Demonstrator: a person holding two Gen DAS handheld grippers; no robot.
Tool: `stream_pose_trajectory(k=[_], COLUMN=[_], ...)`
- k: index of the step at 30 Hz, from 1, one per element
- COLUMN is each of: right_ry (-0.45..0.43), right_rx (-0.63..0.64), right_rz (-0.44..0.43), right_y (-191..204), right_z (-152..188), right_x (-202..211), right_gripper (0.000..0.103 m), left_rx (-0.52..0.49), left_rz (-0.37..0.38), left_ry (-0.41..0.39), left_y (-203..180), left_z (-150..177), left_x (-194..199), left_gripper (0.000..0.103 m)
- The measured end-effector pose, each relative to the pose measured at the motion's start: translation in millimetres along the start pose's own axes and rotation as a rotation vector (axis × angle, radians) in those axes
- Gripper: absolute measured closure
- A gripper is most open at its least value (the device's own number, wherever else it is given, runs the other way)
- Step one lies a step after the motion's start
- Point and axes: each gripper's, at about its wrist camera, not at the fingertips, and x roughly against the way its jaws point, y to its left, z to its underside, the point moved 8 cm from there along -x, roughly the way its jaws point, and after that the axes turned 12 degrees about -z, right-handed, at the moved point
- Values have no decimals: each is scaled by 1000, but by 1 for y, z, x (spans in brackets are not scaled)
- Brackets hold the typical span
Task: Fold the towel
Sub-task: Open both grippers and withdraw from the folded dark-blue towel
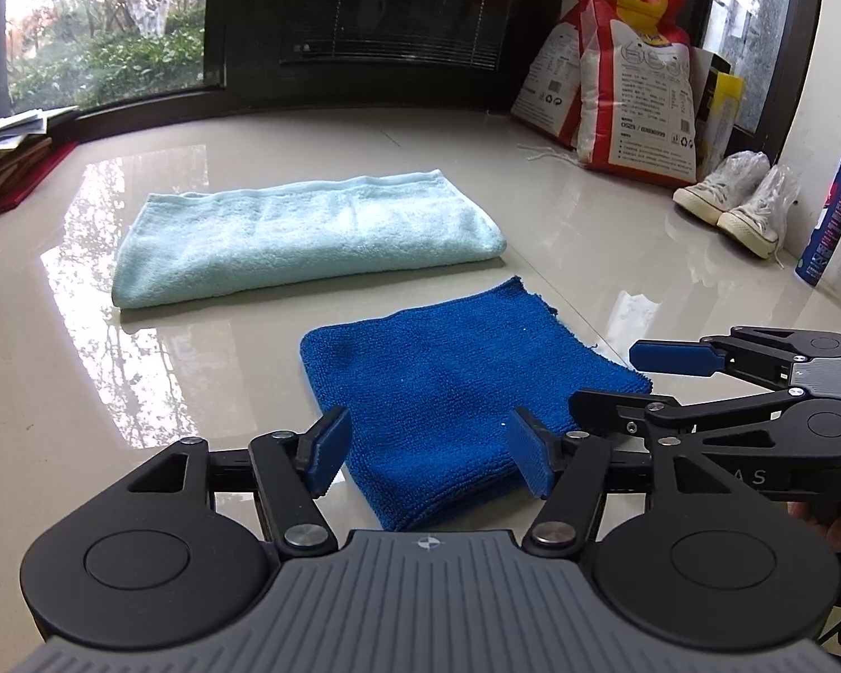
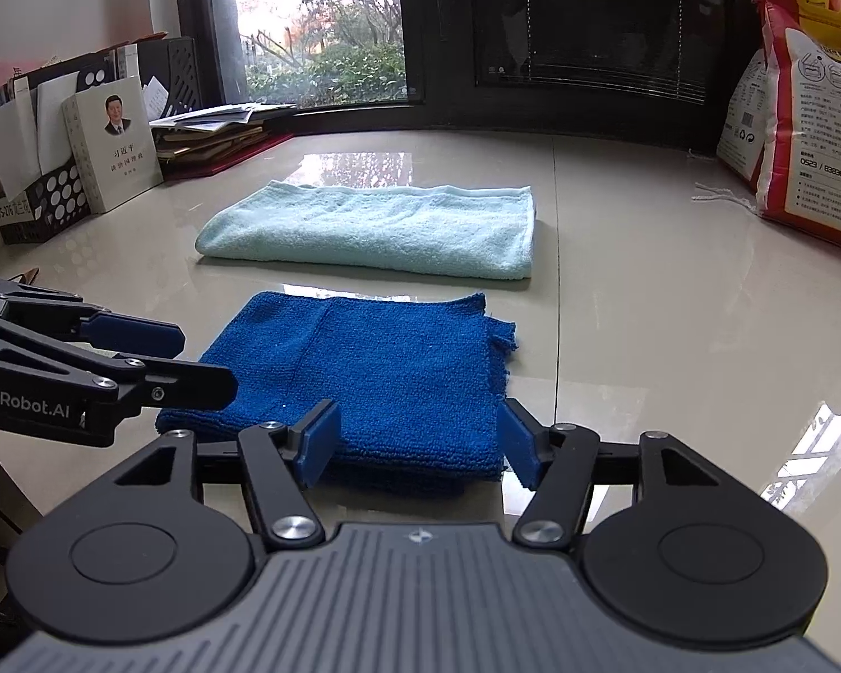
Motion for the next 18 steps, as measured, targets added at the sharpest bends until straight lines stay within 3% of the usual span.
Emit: stream_pose_trajectory(k=[4,9,10,16,18], right_ry=[-8,-23,-25,-34,-39], right_rx=[10,20,22,22,21], right_rz=[3,4,2,0,-1], right_y=[3,6,7,9,9], right_z=[-5,-9,-10,-11,-11], right_x=[6,13,14,21,24], right_gripper=[34,16,12,10,3], left_rx=[38,37,31,34,57], left_rz=[-40,-101,-112,-192,-214], left_ry=[-11,-28,-30,-47,-50], left_y=[8,15,15,16,19], left_z=[-4,-4,-4,-2,-1], left_x=[9,17,19,27,29], left_gripper=[19,7,6,0,0])
